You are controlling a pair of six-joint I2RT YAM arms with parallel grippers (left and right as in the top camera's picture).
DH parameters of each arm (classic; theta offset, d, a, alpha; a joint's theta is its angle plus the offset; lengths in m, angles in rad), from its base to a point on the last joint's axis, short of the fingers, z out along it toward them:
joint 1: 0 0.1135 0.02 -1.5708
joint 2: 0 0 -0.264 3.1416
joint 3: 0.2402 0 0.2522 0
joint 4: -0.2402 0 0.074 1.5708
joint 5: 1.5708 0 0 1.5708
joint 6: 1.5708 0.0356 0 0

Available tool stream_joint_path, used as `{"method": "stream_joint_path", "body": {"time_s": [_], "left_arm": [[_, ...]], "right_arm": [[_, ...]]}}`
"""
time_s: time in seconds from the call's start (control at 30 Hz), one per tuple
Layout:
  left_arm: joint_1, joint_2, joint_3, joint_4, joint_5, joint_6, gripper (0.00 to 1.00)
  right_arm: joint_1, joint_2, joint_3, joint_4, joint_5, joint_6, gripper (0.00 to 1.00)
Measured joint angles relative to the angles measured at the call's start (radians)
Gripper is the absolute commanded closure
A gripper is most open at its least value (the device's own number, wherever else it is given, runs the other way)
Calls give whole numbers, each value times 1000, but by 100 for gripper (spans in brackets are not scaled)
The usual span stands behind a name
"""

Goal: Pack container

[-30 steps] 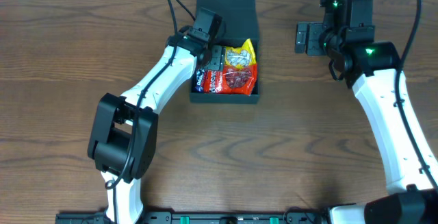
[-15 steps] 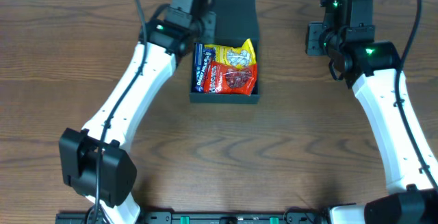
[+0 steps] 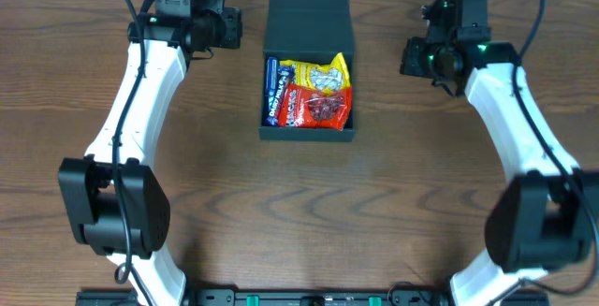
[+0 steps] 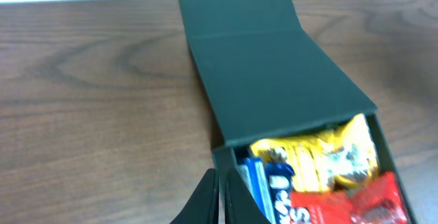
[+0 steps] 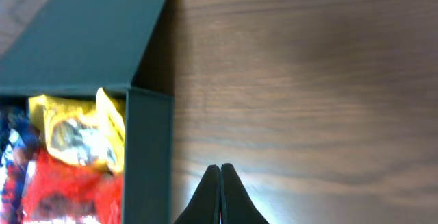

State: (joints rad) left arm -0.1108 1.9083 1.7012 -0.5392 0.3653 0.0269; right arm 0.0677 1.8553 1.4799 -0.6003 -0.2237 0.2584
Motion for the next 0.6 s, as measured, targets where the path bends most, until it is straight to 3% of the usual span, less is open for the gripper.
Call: {"method": "stream_joint_path", "body": {"time_s": [0.37, 0.6], "left_arm": [[12, 248, 0, 104, 42, -110, 94], [41, 378, 22, 207, 165, -242, 94]], "right_arm": [[-6, 304, 0, 443, -278, 250, 98], [-6, 463, 2, 655, -393, 456, 99]]}}
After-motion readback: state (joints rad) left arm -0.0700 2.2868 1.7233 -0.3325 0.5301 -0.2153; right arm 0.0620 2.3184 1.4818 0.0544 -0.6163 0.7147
